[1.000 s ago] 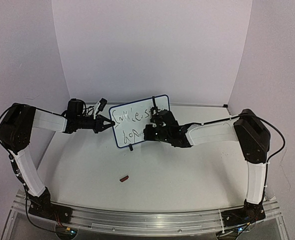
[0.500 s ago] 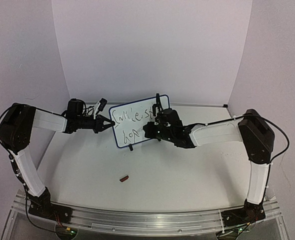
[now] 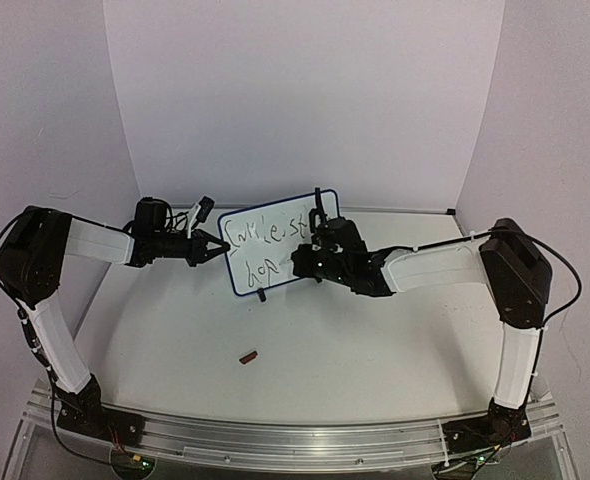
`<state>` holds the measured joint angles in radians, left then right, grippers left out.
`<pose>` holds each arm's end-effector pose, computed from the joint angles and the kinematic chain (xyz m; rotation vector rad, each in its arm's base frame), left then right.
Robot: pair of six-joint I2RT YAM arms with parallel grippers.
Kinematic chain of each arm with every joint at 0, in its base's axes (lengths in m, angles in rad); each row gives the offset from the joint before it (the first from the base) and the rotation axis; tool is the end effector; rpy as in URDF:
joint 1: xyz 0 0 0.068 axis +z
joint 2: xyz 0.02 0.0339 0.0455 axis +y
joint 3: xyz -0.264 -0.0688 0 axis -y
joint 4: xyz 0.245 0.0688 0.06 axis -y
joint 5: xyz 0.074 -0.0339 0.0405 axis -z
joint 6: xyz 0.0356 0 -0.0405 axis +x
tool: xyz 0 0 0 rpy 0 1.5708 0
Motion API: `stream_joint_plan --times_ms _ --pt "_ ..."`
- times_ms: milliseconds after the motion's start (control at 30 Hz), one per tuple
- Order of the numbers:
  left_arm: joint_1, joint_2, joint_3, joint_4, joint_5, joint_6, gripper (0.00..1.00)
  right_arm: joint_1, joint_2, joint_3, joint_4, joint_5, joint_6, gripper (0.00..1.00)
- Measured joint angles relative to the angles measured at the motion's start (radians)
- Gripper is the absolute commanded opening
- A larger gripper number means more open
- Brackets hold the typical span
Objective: Write a sentence on the whiteboard
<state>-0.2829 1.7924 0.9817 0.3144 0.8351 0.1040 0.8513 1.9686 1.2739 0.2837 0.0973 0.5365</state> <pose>0.3541 -0.1304 0.1882 0.8829 1.8193 -0.9679 0.2986 0.3356 0.2024 -0.2591 2.0537 0.7893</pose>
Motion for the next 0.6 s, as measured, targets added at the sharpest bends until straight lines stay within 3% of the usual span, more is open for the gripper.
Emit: stream_joint_plan --times_ms 600 --pt "0.0 0.0 0.0 0.0 0.0 0.0 0.0 -0.015 0.0 0.021 -0.022 0.037 -0.001 0.0"
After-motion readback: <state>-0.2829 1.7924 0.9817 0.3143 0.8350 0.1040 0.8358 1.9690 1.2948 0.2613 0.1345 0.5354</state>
